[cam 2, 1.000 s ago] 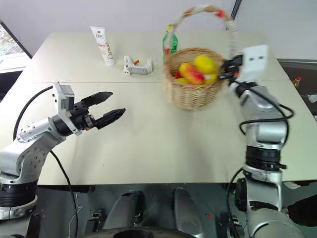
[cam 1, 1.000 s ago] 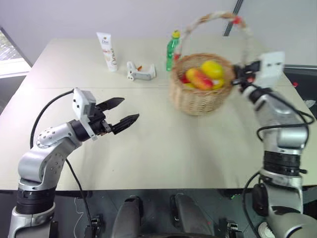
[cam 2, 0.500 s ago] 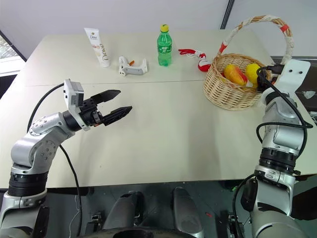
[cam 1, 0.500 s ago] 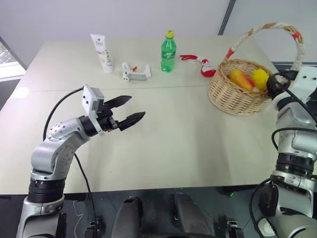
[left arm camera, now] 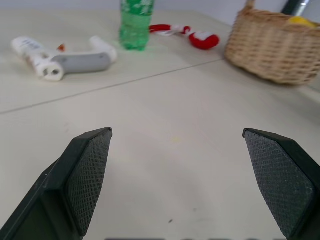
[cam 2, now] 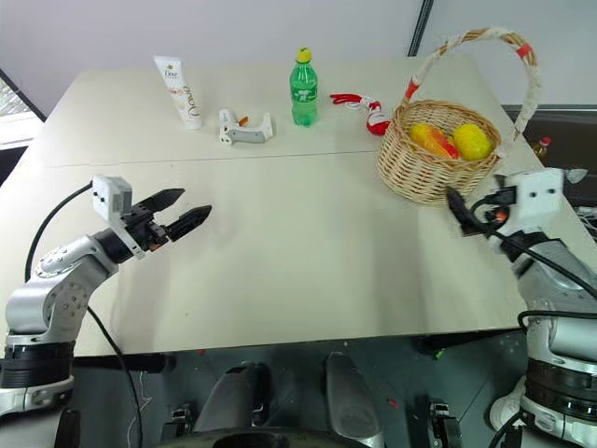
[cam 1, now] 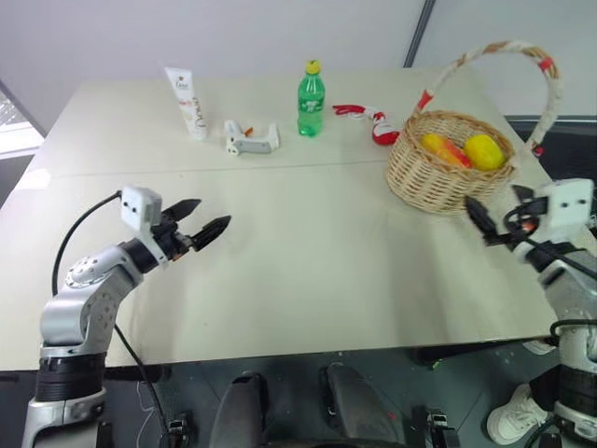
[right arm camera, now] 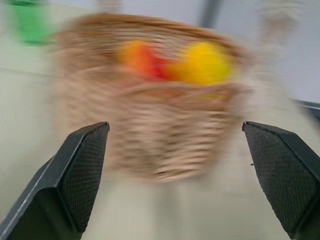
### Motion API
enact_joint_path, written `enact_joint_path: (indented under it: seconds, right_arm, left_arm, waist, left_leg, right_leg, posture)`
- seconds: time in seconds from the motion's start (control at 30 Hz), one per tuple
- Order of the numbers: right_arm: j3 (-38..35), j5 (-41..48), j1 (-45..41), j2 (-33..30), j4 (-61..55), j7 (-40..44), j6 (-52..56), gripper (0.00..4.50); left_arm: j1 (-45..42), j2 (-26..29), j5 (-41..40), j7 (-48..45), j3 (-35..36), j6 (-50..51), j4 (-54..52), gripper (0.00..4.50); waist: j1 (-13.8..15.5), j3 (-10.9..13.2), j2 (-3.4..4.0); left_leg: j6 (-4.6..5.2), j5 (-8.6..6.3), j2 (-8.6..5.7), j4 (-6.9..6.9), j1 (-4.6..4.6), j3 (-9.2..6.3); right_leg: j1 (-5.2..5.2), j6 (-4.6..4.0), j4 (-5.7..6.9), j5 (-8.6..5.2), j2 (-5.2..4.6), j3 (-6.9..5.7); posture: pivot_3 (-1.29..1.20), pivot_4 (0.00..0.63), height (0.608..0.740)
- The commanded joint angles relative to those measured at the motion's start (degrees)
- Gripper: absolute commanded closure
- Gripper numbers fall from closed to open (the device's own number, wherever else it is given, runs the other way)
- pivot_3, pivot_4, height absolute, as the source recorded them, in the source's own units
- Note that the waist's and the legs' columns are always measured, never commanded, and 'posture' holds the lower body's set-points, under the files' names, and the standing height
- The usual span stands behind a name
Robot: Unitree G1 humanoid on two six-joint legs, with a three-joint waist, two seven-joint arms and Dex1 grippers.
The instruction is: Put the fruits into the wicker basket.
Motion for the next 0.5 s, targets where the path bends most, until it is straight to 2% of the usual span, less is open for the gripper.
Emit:
enact_joint_path:
  seconds: [0.03,0.3,0.5]
  right_arm:
    - [5.4,-0.3,-1.0,0.3,-4.9,2.7,-2.6,0.05]
    - [18.1,-1.1,-4.4,3.2,-3.8,8.0,-3.3,0.05]
    - [19.7,-2.7,-6.2,3.3,-0.3,9.3,-5.7,0.05]
  left_arm:
    - [1.3,0.7,1.2,1.0,3.2,-2.7,0.5,0.0]
    - [6.5,0.5,2.2,2.8,5.8,-4.8,-1.2,0.0]
    - [8.7,0.1,1.8,3.6,6.3,-4.8,-3.3,0.0]
  waist:
    - [0.1,0.0,-0.01]
    - [0.8,0.0,-0.02]
    - [1.0,0.0,-0.03]
  left_leg:
    - [0.0,0.0,0.02,-0.01,0.09,0.0]
    - [-0.01,-0.01,0.08,-0.06,0.12,-0.02]
    - [-0.01,-0.01,0.04,-0.05,0.11,-0.08]
  right_leg:
    - [0.13,-0.01,-0.03,-0.01,0.09,0.01]
    - [0.21,-0.04,-0.11,-0.03,0.09,0.01]
    - [0.21,-0.03,-0.11,-0.02,-0.04,-0.02]
  posture:
    - [0.0,0.15,0.74]
    - [0.0,0.15,0.74]
    - [0.0,0.15,0.74]
